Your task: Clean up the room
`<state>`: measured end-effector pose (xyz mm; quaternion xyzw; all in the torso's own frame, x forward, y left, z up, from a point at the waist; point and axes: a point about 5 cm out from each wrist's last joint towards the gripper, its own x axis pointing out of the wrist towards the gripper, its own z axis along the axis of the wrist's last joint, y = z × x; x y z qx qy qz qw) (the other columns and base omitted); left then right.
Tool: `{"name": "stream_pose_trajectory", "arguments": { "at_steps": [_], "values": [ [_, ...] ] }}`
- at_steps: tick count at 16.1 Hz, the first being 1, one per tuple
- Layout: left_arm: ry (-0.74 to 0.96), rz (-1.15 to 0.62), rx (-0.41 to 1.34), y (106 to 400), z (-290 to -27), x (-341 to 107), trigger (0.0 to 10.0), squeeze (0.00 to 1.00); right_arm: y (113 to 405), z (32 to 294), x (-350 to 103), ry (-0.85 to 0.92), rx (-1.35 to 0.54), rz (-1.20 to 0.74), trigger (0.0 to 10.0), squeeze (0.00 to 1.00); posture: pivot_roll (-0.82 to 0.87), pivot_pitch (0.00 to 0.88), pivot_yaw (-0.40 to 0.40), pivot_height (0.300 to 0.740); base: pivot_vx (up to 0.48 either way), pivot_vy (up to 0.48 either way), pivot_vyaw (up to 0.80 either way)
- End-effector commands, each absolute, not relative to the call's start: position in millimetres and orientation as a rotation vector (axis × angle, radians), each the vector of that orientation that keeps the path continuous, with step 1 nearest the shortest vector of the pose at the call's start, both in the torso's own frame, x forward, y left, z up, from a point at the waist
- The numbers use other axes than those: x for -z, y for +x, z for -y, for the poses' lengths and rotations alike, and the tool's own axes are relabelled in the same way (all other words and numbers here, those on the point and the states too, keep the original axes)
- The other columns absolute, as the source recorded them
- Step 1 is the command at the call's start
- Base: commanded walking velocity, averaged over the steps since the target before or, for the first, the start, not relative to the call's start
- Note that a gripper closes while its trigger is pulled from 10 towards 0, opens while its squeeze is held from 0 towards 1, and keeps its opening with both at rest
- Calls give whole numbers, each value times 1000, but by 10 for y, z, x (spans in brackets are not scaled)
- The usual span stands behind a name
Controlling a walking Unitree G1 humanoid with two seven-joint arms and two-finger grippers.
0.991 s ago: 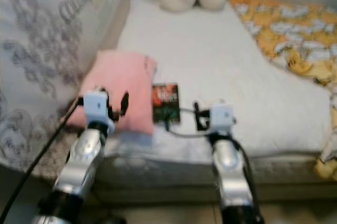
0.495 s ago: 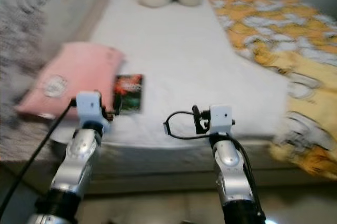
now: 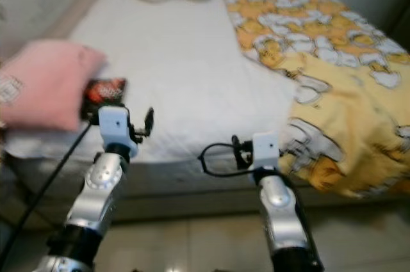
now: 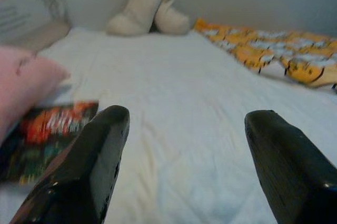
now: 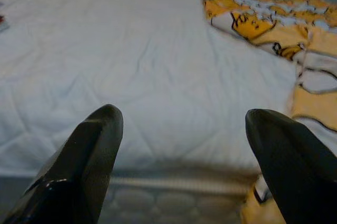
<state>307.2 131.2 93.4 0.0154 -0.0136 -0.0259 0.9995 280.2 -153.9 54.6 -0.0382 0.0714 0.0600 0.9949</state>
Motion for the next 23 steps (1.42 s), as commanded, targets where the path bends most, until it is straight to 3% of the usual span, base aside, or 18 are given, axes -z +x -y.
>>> {"name": "stream_pose_trajectory", "arguments": {
  "at_steps": [1,4,9,11,16,23],
  "values": [
    [32,1,20,3065,-1376,-888,10000,0,2847,1465,-605,-88,-150,-117,10000,0,-13,0,6,740,0,-446,0],
    [52,15,47,2919,-1479,-833,10000,0,2808,1545,-644,-38,-110,-98,10000,0,0,0,1,740,0,-446,0],
    [66,-7,87,2481,-1719,-730,10000,0,2508,1682,-681,-23,-109,-66,10000,0,1,0,7,740,0,-448,0],
    [41,-8,33,2673,-1675,-774,10000,0,2626,1736,-657,-10,-65,-69,10000,0,-7,0,15,740,0,-450,0],
    [60,15,46,2910,-1538,-916,10000,0,2786,1489,-731,-28,-132,-57,10000,0,-21,0,27,740,0,-173,-541],
    [16,17,56,3046,-1433,-957,10000,0,2818,1491,-698,-53,-151,-65,10000,0,-41,0,34,740,477,0,0]
  ]
}}
